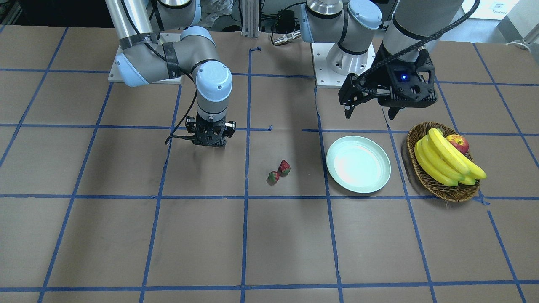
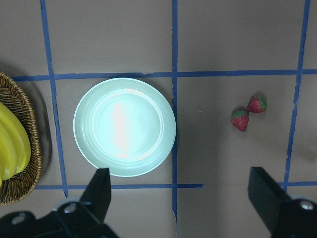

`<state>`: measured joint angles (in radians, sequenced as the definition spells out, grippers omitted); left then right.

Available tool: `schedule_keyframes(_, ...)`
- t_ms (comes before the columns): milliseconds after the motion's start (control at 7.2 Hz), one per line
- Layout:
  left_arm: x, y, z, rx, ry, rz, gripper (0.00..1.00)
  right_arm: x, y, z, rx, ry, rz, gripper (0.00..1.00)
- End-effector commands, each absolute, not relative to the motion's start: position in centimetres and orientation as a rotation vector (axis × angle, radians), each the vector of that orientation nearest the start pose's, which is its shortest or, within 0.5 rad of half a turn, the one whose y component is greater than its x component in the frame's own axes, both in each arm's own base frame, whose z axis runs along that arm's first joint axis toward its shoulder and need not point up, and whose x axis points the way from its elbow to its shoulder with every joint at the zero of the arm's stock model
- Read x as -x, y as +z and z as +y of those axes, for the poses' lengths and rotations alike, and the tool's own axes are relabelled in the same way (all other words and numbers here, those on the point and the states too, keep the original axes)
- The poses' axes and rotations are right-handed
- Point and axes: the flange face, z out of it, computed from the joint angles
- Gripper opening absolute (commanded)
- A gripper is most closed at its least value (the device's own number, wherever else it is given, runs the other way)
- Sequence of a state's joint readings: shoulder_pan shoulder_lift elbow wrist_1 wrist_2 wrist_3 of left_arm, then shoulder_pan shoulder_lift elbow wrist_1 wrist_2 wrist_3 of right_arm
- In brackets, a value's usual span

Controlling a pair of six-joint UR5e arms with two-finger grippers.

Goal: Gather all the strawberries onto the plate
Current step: 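Move the right gripper to the last strawberry and grasp it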

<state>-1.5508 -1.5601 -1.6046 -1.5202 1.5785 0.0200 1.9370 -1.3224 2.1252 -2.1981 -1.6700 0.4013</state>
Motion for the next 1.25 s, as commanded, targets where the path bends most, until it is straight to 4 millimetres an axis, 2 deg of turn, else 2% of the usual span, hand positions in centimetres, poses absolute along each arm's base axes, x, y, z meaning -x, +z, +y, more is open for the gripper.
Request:
schedule_keyframes(0,12.3,48.2,-49.2,0.0,-0.043,3.135,1.0,-27.9,17.6,-38.4,-0.051,0.172,3.279,0.49)
schedule_keyframes(139,12.3,48.2,-49.2,0.0,-0.043,3.133,1.0,-27.9,17.5,-38.3,-0.049,0.177,3.279,0.18)
schedule_keyframes(278,12.3,48.2,-49.2,0.0,-0.043,3.133,1.0,-27.8,17.5,-38.3,-0.046,0.179,3.281,0.06)
schedule_keyframes(417,12.3,48.2,-49.2,0.0,-0.043,3.135,1.0,-27.9,17.7,-38.4,-0.049,0.172,3.279,0.0)
schedule_keyframes(556,12.3,48.2,-49.2,0.0,-0.043,3.133,1.0,-28.2,18.7,-39.2,-0.058,0.127,3.271,0.0)
schedule_keyframes(833,12.3,48.2,-49.3,-0.002,-0.043,3.135,1.0,-30.9,22.6,-43.7,-0.145,0.065,3.166,0.0)
schedule_keyframes(972,12.3,48.2,-49.3,-0.002,-0.043,3.135,1.0,-32.1,22.2,-44.8,-0.227,0.109,3.139,0.0)
schedule_keyframes(1111,12.3,48.2,-49.3,0.0,-0.045,3.135,1.0,-34.2,20.9,-45.0,-0.229,0.145,3.088,0.0)
